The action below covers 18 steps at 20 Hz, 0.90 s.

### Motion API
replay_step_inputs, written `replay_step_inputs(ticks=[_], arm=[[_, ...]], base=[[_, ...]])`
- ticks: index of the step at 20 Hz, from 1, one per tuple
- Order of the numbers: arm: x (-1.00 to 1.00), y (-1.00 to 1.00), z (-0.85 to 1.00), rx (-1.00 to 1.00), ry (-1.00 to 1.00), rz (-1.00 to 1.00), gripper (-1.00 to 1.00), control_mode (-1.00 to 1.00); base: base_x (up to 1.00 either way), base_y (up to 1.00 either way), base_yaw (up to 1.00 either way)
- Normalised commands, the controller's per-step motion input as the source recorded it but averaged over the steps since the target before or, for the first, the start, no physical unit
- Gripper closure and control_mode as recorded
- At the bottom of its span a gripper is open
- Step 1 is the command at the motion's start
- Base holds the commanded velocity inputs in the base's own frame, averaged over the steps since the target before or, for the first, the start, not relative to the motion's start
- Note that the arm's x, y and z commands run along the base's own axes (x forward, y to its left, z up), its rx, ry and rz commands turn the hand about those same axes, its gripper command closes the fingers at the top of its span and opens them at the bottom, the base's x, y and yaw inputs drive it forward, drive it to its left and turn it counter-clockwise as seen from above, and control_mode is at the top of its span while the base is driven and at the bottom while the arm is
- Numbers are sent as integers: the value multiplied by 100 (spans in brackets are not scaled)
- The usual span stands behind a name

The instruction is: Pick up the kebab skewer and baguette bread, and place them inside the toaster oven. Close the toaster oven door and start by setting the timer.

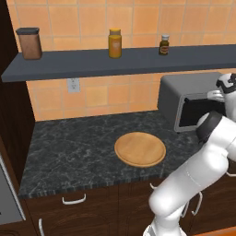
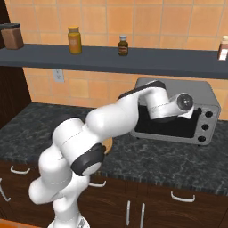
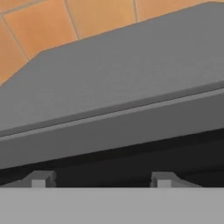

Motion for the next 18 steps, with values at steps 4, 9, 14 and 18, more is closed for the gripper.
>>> replay_step_inputs(ticks=[4,9,14,18], arm=[[20,0,-4,0,0,-3,-100,-100],[-18,0,11,0,0,-3,-100,-100],[-49,0,6,-1,0,-9,-100,-100],[-60,0,-6,-2,-11,-8,-100,-100]], base=[[0,0,0],[0,0,0],[0,0,0],[0,0,0]])
